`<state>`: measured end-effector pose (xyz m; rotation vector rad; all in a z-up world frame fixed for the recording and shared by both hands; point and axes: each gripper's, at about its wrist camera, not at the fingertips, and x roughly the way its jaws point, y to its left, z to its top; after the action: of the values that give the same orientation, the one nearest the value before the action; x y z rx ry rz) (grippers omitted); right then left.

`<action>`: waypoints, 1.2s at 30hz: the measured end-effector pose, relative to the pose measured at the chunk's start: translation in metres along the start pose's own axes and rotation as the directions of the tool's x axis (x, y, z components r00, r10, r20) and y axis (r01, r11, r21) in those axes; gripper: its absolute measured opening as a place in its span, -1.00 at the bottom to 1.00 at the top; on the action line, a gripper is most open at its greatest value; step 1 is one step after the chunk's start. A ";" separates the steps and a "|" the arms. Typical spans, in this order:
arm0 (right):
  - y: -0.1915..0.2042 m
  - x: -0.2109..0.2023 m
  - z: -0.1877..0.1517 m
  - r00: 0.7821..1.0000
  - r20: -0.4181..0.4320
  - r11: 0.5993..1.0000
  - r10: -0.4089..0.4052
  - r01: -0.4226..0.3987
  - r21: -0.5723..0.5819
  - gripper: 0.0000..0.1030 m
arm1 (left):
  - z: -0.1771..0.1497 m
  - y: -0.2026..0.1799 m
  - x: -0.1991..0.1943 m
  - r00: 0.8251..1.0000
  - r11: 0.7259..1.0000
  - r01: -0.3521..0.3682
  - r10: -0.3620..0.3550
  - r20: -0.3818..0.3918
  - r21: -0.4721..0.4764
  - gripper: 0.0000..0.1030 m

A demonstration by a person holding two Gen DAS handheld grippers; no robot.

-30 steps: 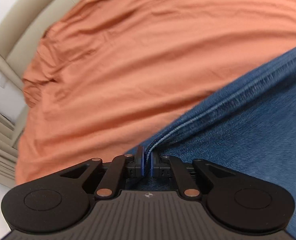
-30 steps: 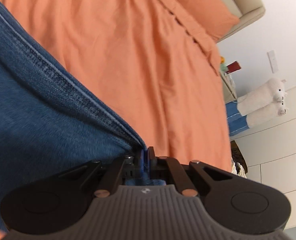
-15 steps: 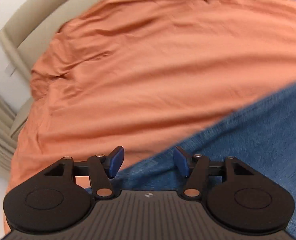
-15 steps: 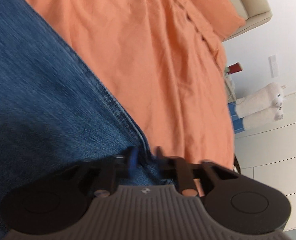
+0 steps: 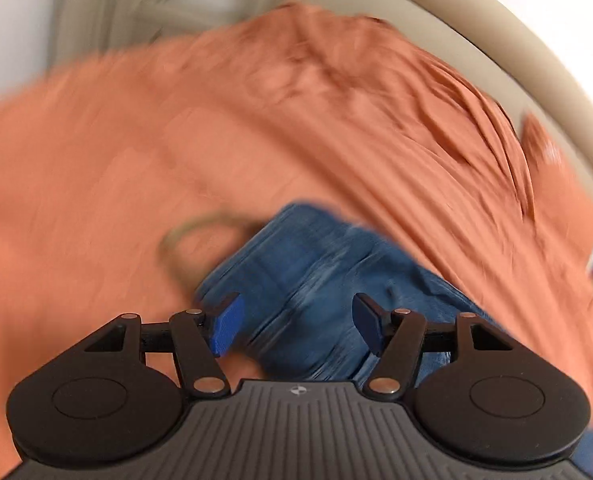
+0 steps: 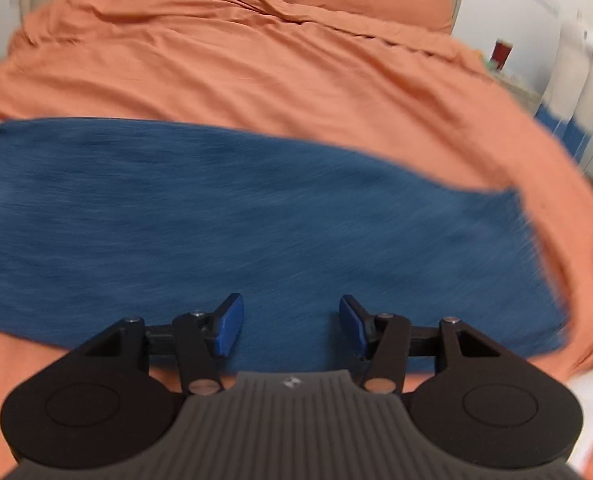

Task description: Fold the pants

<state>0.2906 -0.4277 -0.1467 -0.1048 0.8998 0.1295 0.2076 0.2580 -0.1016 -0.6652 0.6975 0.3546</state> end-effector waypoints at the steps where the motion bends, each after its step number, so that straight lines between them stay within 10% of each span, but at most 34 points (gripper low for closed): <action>1: 0.009 -0.001 -0.006 1.000 0.012 1.000 0.016 -0.017 0.027 -0.04 | -0.007 0.016 0.002 1.000 0.997 0.021 -0.021 0.001 -0.078 0.42; 5: 0.035 -0.007 -0.020 0.997 0.038 0.994 0.060 -0.063 0.087 -0.03 | -0.021 0.055 0.029 0.988 0.931 0.156 -0.153 0.035 -0.329 0.42; 12: 0.047 -0.023 -0.023 0.998 0.039 0.996 0.049 -0.052 0.078 -0.02 | -0.007 0.066 0.087 0.980 0.887 0.199 -0.180 0.084 -0.416 0.15; 22: 0.042 -0.030 -0.029 0.999 -0.001 0.994 -0.047 0.047 0.097 -0.02 | 0.034 0.018 0.052 0.994 0.992 0.055 -0.044 0.098 -0.116 -0.61; 28: 0.032 -0.053 -0.029 0.995 0.017 0.992 -0.099 0.097 0.082 -0.03 | 0.061 0.001 -0.024 0.982 0.999 0.048 -0.048 0.181 0.005 -0.62; 36: 0.000 -0.070 -0.039 0.996 0.025 0.983 -0.083 0.078 0.167 -0.05 | 0.069 0.088 -0.032 0.965 0.975 -0.223 0.218 0.144 0.020 -0.63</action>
<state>0.2172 -0.4380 -0.1158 0.0160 0.8700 -0.0194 0.1720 0.3666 -0.0789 -0.5234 0.6428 0.5876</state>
